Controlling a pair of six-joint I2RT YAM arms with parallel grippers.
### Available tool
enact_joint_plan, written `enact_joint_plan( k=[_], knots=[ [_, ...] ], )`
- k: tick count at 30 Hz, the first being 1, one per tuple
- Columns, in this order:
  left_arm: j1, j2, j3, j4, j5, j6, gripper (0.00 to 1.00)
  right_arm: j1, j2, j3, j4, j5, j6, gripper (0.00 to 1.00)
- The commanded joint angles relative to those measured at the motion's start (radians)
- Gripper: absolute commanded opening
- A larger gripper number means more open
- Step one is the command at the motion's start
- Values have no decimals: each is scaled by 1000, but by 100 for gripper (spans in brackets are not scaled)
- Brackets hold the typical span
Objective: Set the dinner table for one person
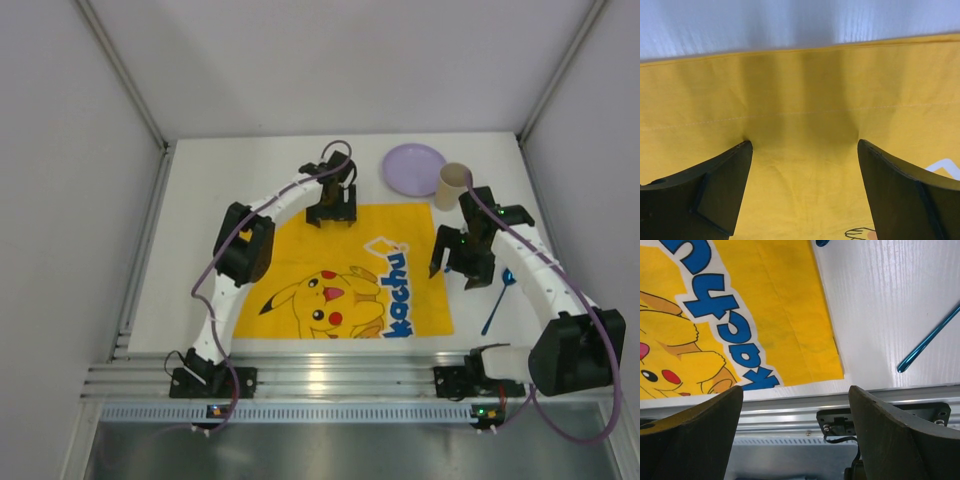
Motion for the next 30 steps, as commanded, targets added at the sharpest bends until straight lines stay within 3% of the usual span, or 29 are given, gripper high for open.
enact_joint_plan(
  k=[1, 11, 17, 24, 27, 30],
  knots=[
    [46, 59, 3, 13, -33, 10, 92, 0, -9, 52, -25, 55, 3, 88],
    [62, 25, 49, 15, 35, 53, 95, -62, 115, 97, 61, 17, 1, 86],
    [39, -139, 75, 8, 90, 97, 98, -152, 192, 138, 139, -12, 38, 85],
    [32, -300, -37, 2, 122, 100, 98, -240, 267, 200, 177, 110, 79, 85],
    [32, -366, -117, -4, 107, 107, 98, -255, 301, 226, 205, 168, 75, 81],
    [32, -437, -193, -4, 107, 111, 98, -286, 366, 267, 219, 196, 78, 70]
  ],
)
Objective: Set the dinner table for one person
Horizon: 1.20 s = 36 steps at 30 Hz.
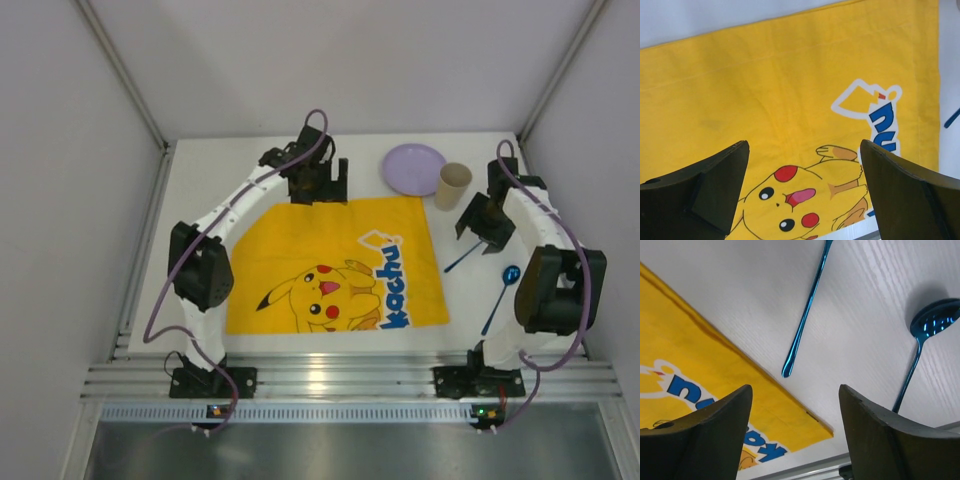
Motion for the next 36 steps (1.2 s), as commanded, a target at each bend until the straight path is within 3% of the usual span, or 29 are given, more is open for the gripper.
enact_joint_plan(
  k=[1, 8, 15, 18, 19, 25, 29, 31, 36],
  knots=[
    [2, -81, -88, -10, 5, 20, 98, -45, 67, 73, 63, 80, 14, 67],
    [2, -193, -227, -21, 5, -9, 98, -94, 225, 117, 144, 117, 8, 65],
    [2, -290, -328, -35, -44, -43, 98, -115, 363, 143, 213, 94, 7, 50],
    [2, -327, -356, -65, -73, -50, 98, -129, 406, 140, 238, 91, 10, 40],
    [2, -337, -364, -78, -79, -52, 98, -132, 418, 137, 253, 89, 8, 31],
    [2, -399, -419, -102, -119, -67, 98, -149, 424, 81, 299, 95, -3, 0],
    [2, -410, -441, -99, -110, -63, 98, -149, 371, 86, 276, 121, -30, 0],
    [2, -387, -433, -76, -33, -37, 98, -148, 313, 105, 235, 134, -18, 0],
    [-62, -280, -269, -65, 60, 45, 98, -121, 147, 137, 158, 95, 42, 0]
  ],
)
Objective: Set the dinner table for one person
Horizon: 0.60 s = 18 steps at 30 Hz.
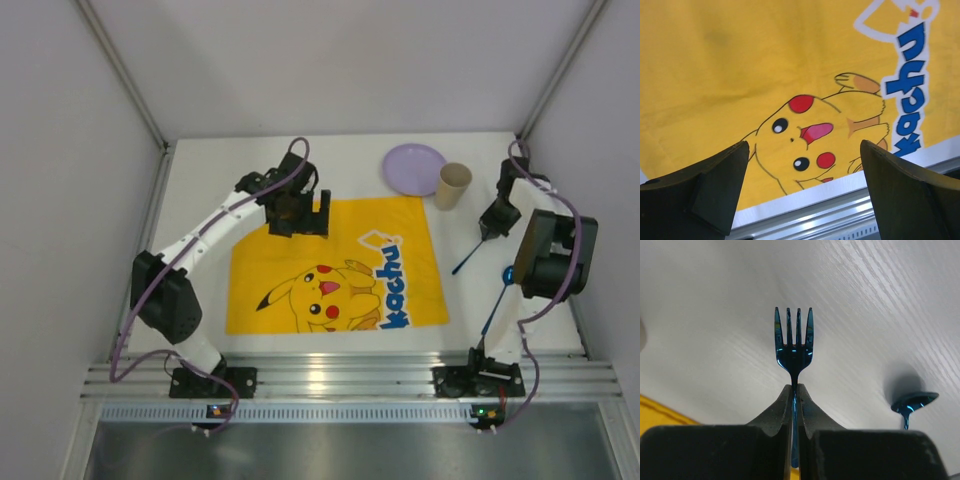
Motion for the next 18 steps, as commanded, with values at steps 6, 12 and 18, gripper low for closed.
enact_joint_plan(
  k=[6, 12, 18],
  knots=[
    [-154, 220, 367, 15, 178, 139, 97, 73, -401, -5, -124, -42, 67, 0],
    [-237, 306, 485, 170, 412, 81, 90, 123, -642, -106, -201, -177, 128, 0],
    [-306, 361, 522, 266, 519, 45, 85, 203, -795, -195, -198, -301, 199, 0]
  ],
)
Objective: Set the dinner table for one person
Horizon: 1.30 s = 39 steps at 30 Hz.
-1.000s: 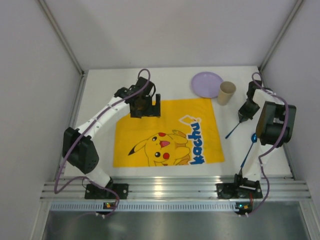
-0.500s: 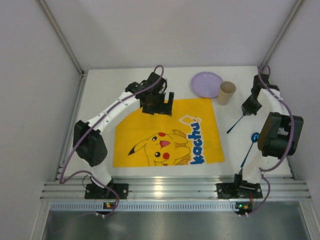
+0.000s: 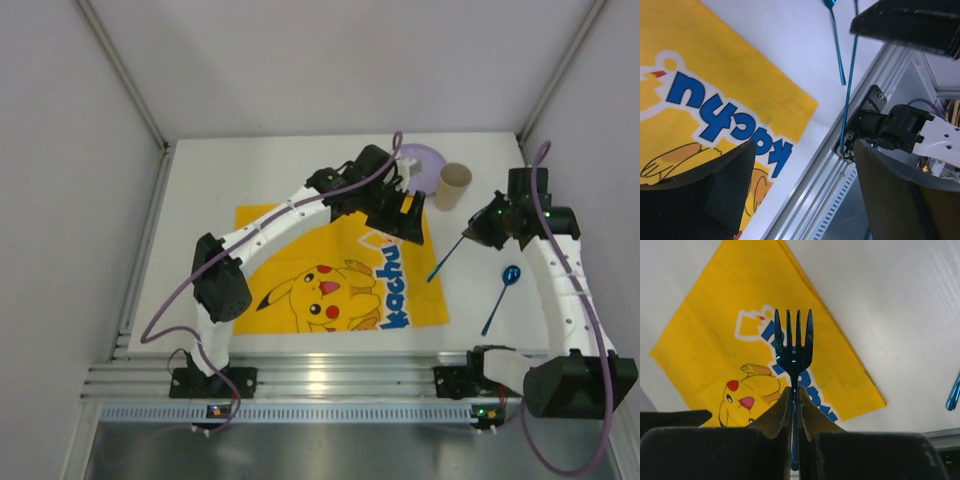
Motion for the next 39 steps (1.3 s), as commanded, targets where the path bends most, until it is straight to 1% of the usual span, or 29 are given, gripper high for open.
enact_joint_plan(
  k=[1, 7, 11, 12, 14, 15, 16, 17, 18, 19, 25, 26, 27, 29, 30, 32, 34, 35, 36, 38, 39],
  knots=[
    [-40, 34, 54, 102, 104, -23, 84, 32, -70, -30, -4, -111, 59, 0],
    [-97, 67, 53, 146, 119, -49, 79, 32, -82, -4, -10, -148, 44, 0],
    [-112, 83, 50, 155, 127, -56, 71, 32, -78, -1, -9, -180, 47, 0],
    [-112, 87, 51, 158, 128, -60, 64, 32, -76, -1, -9, -185, 47, 0],
    [-114, 90, 48, 169, 136, -64, 55, 32, -73, 2, -6, -192, 46, 0],
    [-114, 92, 48, 172, 138, -69, 47, 32, -72, 3, -6, -195, 44, 0],
    [-114, 95, 48, 175, 142, -69, 27, 32, -67, 5, -6, -200, 44, 0],
    [-114, 95, 48, 178, 142, -72, 17, 32, -67, 5, -4, -203, 46, 0],
    [-114, 100, 50, 181, 142, -78, 0, 32, -65, 5, -1, -206, 46, 0],
    [-114, 97, 48, 181, 139, -79, 0, 60, -64, 6, 0, -212, 46, 0],
    [-112, 66, 4, 183, 102, -78, 0, 63, -52, 6, 49, -269, 41, 0],
    [-111, 61, -7, 182, 96, -72, 0, 63, -49, 8, 56, -272, 43, 2],
    [-111, 55, -19, 177, 84, -70, 0, 61, -42, 11, 63, -274, 43, 18],
    [-109, 28, -59, 172, 66, -66, 0, 61, -33, 29, 66, -283, 40, 60],
    [-105, 14, -94, 172, 53, -66, 0, 63, -23, 37, 68, -287, 35, 99],
    [-98, -34, -136, 177, 12, -67, 0, 64, -12, 63, 65, -286, 24, 100],
    [-72, -69, -211, 180, -20, -72, 0, 66, -9, 82, 60, -283, 15, 100],
    [-59, -113, -240, 180, -28, -79, 0, 64, -10, 88, 57, -280, 13, 100],
    [-27, -138, -306, 178, -39, -84, 0, 66, -18, 97, 53, -272, 10, 100],
    [21, -199, -386, 184, -55, -99, 0, 64, -25, 102, 46, -266, 4, 100],
    [84, -271, -479, 188, -59, -102, 0, 64, -35, 99, 39, -260, 1, 100]
  ],
)
